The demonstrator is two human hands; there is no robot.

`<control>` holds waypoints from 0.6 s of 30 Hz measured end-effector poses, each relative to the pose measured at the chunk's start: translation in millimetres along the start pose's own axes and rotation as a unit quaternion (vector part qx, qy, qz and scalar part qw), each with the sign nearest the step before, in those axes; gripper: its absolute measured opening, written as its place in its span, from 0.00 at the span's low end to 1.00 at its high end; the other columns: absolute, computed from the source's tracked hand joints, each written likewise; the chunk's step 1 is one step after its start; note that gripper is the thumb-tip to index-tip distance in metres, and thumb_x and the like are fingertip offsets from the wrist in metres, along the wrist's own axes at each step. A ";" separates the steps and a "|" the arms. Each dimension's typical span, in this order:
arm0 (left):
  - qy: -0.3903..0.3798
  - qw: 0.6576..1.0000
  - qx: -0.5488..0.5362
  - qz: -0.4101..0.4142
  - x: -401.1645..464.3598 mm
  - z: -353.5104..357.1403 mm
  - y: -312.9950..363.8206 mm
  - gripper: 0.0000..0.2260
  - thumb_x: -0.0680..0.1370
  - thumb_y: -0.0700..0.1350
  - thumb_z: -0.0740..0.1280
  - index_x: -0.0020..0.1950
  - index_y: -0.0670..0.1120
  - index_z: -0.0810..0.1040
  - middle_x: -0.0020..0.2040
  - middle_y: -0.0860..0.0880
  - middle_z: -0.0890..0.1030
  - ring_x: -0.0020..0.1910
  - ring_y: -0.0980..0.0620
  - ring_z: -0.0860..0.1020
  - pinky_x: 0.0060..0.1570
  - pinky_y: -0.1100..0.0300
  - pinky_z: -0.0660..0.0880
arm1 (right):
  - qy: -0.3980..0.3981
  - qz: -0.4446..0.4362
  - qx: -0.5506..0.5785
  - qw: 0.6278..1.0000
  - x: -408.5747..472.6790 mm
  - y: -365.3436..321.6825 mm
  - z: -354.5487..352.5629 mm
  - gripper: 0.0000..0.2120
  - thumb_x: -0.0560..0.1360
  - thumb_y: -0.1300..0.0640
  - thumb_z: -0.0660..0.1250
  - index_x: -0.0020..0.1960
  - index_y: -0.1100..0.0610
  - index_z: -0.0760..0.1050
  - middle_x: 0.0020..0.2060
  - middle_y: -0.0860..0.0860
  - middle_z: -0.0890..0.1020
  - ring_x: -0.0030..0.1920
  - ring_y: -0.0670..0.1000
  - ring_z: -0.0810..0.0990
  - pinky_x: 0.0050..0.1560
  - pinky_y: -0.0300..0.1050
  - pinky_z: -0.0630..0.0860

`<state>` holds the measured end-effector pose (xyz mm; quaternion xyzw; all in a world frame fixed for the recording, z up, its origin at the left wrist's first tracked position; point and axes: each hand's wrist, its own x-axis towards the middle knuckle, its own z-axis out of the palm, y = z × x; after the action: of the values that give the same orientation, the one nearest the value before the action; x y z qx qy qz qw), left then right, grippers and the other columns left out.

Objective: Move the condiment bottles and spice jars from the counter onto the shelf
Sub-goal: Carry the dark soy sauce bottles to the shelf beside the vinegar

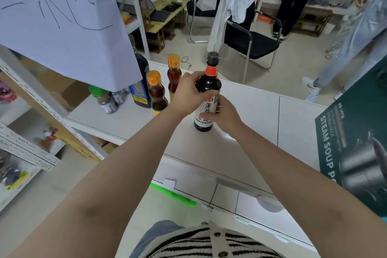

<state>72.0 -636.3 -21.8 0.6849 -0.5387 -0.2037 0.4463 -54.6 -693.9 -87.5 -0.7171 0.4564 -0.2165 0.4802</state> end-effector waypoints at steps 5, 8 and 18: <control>-0.013 0.987 -0.147 -0.069 -24.5 1.3 16.8 0.16 0.71 0.44 0.75 0.58 0.49 0.79 0.53 0.46 0.81 0.52 0.48 0.80 0.54 0.52 0.79 | -0.008 0.011 0.065 0.998 -51.2 -3.7 -11.6 0.25 0.64 0.51 0.77 0.58 0.53 0.73 0.51 0.47 0.83 0.52 0.48 0.82 0.54 0.50 0.79; -0.004 0.972 -0.214 -0.099 -43.9 0.8 27.5 0.13 0.72 0.42 0.74 0.56 0.44 0.80 0.46 0.49 0.82 0.44 0.52 0.82 0.46 0.60 0.80 | -0.007 0.019 0.119 0.993 -83.6 -7.5 -7.4 0.21 0.68 0.54 0.75 0.57 0.56 0.73 0.48 0.49 0.81 0.49 0.49 0.81 0.49 0.45 0.79; 0.052 0.934 -0.279 -0.219 -132.6 -37.5 17.5 0.08 0.71 0.39 0.74 0.49 0.41 0.83 0.41 0.46 0.85 0.35 0.52 0.83 0.36 0.63 0.78 | -0.119 0.053 0.185 0.974 -157.3 -11.7 45.6 0.19 0.71 0.56 0.73 0.59 0.56 0.71 0.52 0.52 0.83 0.52 0.49 0.83 0.52 0.47 0.80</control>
<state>46.2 -500.0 -14.6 0.6435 -0.2729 -0.4023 0.5913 -92.4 -534.4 -77.4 -0.6111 0.3851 -0.1847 0.6664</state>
